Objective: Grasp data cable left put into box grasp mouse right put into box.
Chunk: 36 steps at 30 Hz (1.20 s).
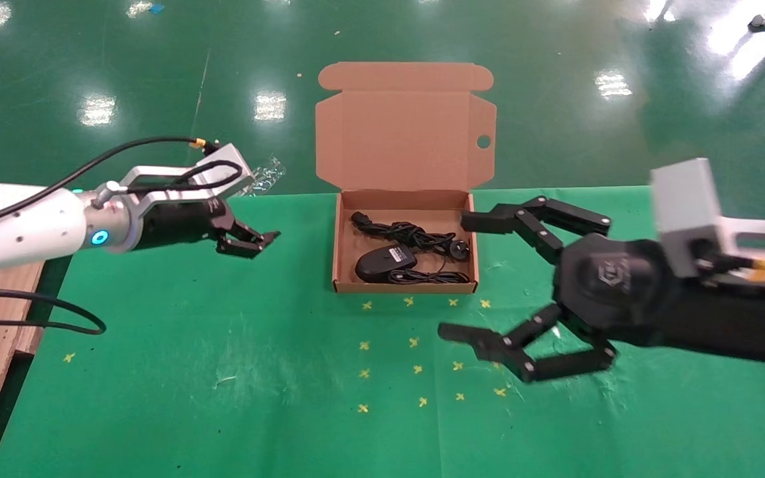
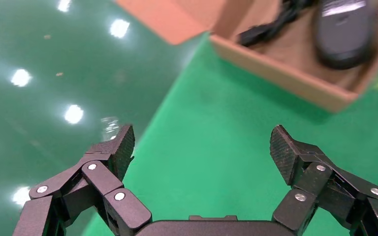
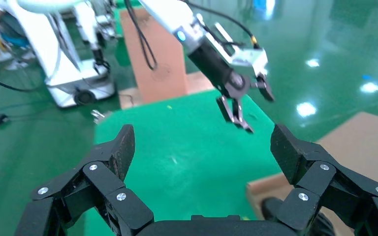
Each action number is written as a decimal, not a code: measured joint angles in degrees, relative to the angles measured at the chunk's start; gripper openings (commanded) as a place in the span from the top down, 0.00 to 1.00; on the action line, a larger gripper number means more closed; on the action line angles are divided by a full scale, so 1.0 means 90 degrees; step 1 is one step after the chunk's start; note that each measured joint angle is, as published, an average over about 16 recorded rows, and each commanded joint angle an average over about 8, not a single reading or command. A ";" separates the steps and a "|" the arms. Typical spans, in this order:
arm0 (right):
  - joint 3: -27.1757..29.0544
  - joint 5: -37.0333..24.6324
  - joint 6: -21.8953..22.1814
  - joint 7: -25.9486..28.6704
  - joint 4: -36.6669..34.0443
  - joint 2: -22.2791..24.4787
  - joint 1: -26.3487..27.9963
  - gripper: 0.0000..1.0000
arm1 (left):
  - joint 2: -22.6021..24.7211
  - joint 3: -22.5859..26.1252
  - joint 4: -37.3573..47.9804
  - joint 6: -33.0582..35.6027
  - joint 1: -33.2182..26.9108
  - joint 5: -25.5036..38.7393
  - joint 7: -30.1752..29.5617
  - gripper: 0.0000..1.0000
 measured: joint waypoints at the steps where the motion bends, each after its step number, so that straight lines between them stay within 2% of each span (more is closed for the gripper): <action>1: 0.0037 0.0103 -0.0040 0.0023 0.0065 0.0057 -0.0055 0.00 | -0.0043 -0.0052 -0.0024 0.0074 0.0045 -0.0157 0.0052 0.00; 13: 0.0298 0.0839 -0.0329 0.0187 0.0526 0.0459 -0.0446 0.00 | -0.0556 -0.0674 -0.0309 0.0963 0.0592 -0.2051 0.0684 0.00; 36: 0.0299 0.0883 -0.0341 0.0189 0.0546 0.0483 -0.0461 0.00 | -0.1542 -0.1868 -0.0856 0.2671 0.1641 -0.5685 0.1897 0.00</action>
